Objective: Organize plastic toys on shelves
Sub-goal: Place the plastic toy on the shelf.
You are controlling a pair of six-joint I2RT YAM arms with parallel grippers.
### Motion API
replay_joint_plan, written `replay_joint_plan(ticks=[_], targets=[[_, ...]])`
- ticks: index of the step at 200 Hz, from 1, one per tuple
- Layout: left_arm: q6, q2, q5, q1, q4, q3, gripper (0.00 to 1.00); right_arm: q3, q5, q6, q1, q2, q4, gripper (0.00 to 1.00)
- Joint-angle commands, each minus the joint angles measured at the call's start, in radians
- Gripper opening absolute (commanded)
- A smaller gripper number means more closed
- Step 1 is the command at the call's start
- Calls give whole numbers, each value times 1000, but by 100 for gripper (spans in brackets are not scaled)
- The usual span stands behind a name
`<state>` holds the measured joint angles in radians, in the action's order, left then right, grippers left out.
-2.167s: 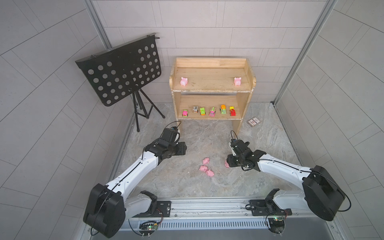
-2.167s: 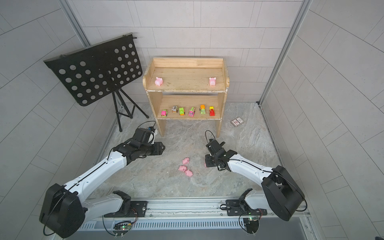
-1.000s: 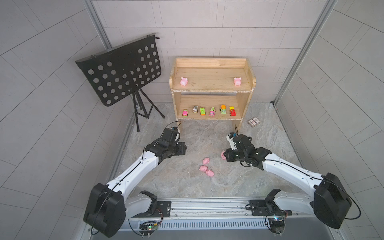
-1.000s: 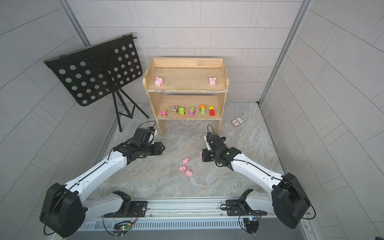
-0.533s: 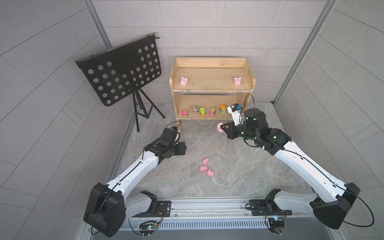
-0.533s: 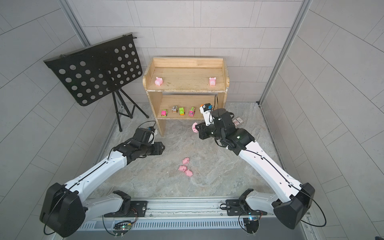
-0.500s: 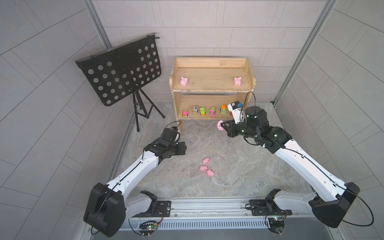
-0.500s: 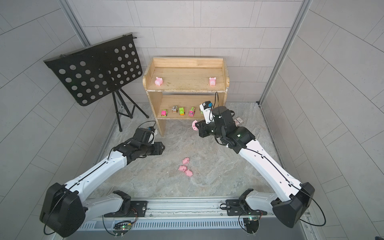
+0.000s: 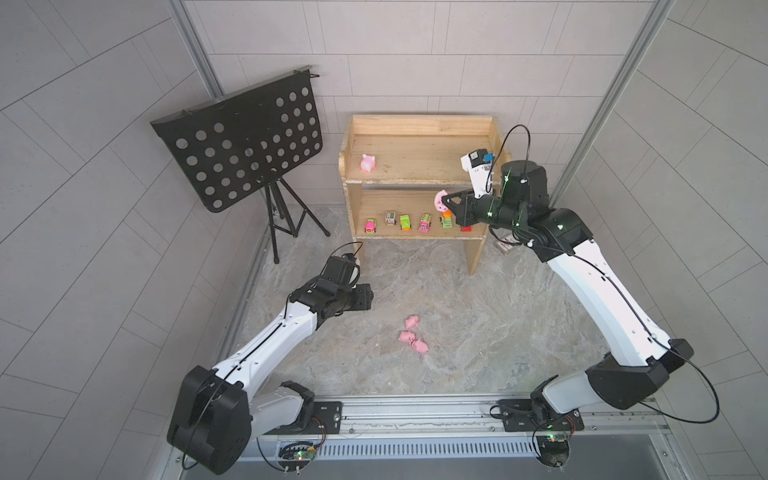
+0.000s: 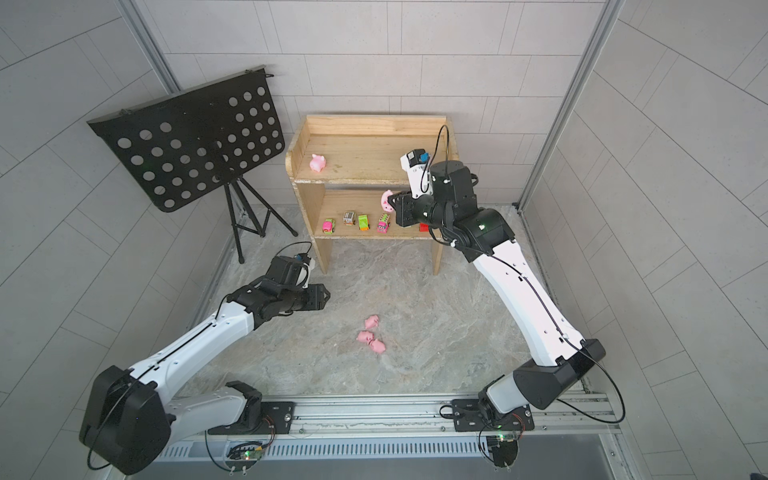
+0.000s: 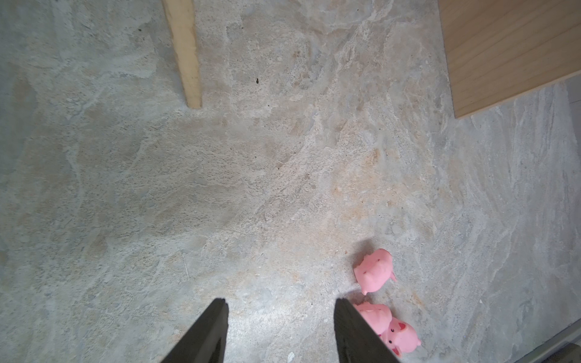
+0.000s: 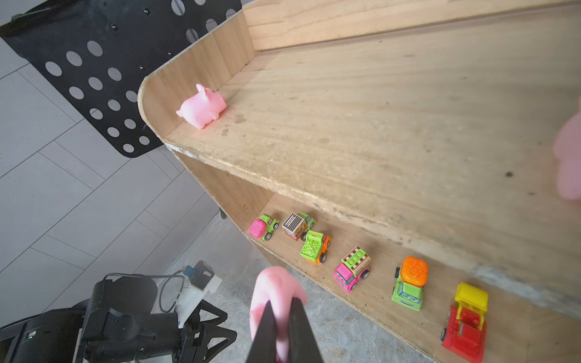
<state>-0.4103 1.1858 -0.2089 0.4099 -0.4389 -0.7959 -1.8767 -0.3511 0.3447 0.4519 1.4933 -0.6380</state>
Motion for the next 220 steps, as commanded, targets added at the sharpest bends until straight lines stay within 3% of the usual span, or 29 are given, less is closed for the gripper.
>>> replay_joint_plan(ticks=[1,96,199,220], targets=[[9,7,-1,-5,-6,-11,61,-74,-8,15,-23,29,-28,0],[9,5,-2,-5,-8,-9,61,-478,86,35,-64,260,-206,0],[8,-1,-4,-5,-7,-8,60,-603,175,44,-97,359,-280,0],[8,-2,-3,-5,-9,-8,60,-621,180,46,-98,376,-291,9]])
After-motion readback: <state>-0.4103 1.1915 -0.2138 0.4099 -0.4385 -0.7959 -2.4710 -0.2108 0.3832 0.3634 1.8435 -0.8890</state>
